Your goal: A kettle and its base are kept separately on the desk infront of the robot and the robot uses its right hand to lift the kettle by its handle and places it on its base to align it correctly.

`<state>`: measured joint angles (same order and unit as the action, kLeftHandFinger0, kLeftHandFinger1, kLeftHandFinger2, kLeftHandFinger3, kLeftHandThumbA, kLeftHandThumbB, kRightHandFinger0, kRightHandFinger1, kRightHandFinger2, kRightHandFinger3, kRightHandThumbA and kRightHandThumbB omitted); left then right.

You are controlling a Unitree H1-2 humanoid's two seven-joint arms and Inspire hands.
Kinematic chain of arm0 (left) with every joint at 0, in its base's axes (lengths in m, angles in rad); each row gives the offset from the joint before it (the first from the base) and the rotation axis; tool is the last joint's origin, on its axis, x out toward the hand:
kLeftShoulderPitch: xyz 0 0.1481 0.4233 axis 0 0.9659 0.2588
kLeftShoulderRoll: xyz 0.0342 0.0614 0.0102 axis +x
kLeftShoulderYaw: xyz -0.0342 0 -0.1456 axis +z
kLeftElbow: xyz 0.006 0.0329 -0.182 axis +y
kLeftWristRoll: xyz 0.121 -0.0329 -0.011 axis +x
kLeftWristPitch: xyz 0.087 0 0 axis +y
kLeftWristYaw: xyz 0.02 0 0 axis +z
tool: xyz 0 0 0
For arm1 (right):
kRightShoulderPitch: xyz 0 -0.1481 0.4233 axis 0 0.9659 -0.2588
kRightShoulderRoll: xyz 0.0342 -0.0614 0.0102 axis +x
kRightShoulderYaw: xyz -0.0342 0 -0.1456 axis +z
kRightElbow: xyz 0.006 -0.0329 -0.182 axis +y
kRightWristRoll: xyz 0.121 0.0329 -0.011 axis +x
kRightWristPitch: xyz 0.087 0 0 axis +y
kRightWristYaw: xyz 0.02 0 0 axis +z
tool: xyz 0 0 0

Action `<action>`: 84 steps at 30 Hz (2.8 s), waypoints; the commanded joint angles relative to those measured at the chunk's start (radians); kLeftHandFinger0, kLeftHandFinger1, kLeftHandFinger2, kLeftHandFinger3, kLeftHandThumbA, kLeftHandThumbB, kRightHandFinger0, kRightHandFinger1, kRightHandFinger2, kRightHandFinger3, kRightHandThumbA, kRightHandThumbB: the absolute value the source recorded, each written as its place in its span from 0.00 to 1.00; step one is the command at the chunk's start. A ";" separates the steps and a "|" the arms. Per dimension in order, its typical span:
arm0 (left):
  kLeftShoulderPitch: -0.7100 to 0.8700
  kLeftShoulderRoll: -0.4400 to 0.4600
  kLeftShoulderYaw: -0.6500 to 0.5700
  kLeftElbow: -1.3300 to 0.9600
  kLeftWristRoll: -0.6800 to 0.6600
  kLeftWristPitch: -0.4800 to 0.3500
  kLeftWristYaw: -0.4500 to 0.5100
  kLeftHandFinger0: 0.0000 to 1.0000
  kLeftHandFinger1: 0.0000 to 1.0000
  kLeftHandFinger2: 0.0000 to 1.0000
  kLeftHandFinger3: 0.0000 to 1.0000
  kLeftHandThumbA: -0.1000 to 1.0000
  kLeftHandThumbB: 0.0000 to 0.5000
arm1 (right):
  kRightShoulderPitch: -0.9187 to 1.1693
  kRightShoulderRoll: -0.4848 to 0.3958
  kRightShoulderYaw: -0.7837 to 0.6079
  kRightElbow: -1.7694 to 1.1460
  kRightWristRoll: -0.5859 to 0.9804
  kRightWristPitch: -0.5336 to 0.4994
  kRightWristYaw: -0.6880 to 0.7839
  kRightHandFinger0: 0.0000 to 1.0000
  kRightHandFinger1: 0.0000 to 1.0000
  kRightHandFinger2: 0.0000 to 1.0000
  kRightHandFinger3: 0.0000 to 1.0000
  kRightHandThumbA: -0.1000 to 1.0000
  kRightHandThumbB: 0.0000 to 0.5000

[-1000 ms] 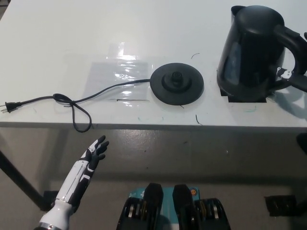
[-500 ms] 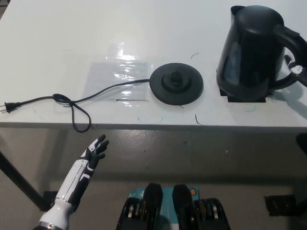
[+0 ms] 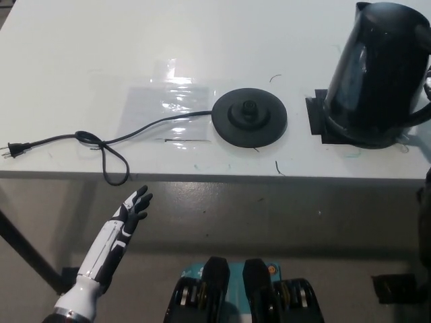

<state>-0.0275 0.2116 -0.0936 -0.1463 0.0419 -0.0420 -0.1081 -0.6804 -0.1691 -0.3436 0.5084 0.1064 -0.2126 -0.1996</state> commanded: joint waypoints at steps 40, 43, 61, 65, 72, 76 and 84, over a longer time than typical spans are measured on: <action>-0.021 0.017 0.020 -0.021 -0.013 -0.030 -0.038 1.00 1.00 1.00 1.00 1.00 0.30 | -0.226 0.093 0.200 -0.202 -0.300 -0.038 -0.184 0.00 0.30 0.75 0.81 0.00 0.26; -0.019 0.017 0.017 -0.022 -0.010 -0.032 -0.040 1.00 1.00 1.00 1.00 1.00 0.27 | -0.238 0.120 0.227 -0.199 -0.331 -0.032 -0.197 0.00 0.30 0.73 0.80 0.00 0.27; -0.019 0.020 0.019 -0.028 -0.016 -0.017 -0.046 1.00 1.00 1.00 1.00 1.00 0.30 | -0.306 0.240 0.285 -0.104 -0.370 -0.031 -0.234 0.00 0.35 0.78 0.82 0.00 0.25; -0.020 0.020 0.019 -0.031 -0.014 -0.017 -0.051 1.00 1.00 1.00 1.00 1.00 0.29 | -0.325 0.246 0.292 -0.063 -0.397 -0.038 -0.262 0.00 0.31 0.72 0.77 0.00 0.26; -0.023 0.023 0.020 -0.023 -0.012 -0.033 -0.053 1.00 1.00 1.00 1.00 1.00 0.28 | -0.365 0.221 0.307 0.073 -0.417 -0.102 -0.294 0.00 0.28 0.68 0.75 0.00 0.26; -0.019 0.022 0.022 -0.033 -0.013 -0.016 -0.052 1.00 1.00 1.00 1.00 1.00 0.31 | -0.391 0.206 0.314 0.157 -0.430 -0.137 -0.326 0.00 0.29 0.69 0.76 0.00 0.28; -0.023 0.024 0.019 -0.030 -0.014 -0.024 -0.055 1.00 1.00 1.00 1.00 1.00 0.29 | -0.431 0.183 0.330 0.285 -0.446 -0.190 -0.386 0.00 0.27 0.68 0.73 0.00 0.27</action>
<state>-0.0426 0.2181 -0.0847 -0.1458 0.0403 -0.0419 -0.1447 -0.9796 0.0341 -0.0265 0.7891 -0.3027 -0.2588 -0.4935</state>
